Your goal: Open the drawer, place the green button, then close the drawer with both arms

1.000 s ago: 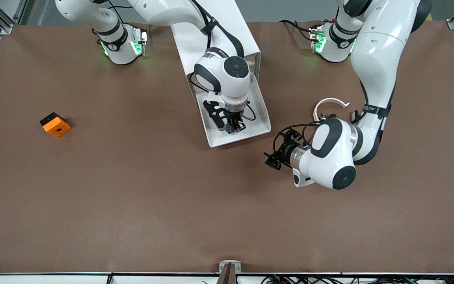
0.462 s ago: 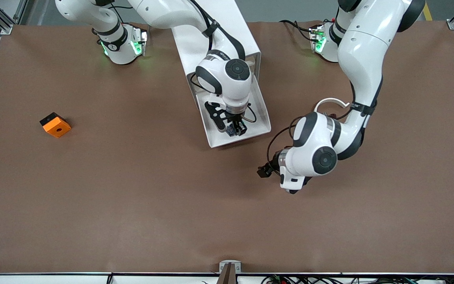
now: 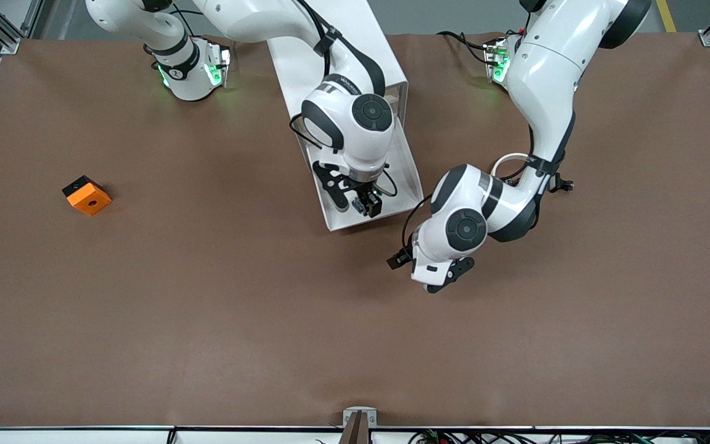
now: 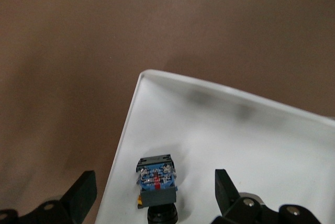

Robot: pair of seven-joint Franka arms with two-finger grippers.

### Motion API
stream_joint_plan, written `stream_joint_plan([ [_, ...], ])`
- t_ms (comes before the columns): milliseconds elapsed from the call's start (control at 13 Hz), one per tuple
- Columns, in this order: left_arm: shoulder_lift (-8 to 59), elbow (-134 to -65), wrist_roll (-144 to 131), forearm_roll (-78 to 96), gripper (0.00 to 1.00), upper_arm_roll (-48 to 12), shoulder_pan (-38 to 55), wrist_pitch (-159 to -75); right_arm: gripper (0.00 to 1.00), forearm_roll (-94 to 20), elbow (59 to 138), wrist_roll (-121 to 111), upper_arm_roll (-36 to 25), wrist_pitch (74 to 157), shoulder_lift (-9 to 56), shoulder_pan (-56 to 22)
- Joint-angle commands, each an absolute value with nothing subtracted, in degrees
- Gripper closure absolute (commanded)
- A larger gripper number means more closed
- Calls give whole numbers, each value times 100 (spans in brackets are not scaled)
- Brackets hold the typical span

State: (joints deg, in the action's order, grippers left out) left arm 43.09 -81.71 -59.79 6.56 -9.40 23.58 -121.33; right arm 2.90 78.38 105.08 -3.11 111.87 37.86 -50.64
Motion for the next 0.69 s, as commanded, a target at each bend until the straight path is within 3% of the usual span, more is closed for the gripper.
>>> stream_joint_plan([
  [0, 4096, -8463, -6161, 387, 0, -914, 2443, -12270, 0, 185, 7375, 9531, -228, 10513, 3649, -4791],
  [615, 4096, -8824, -6574, 334, 0, -905, 2847, -12261, 0, 185, 7330, 5463, -255, 9361, 2568, -3465],
])
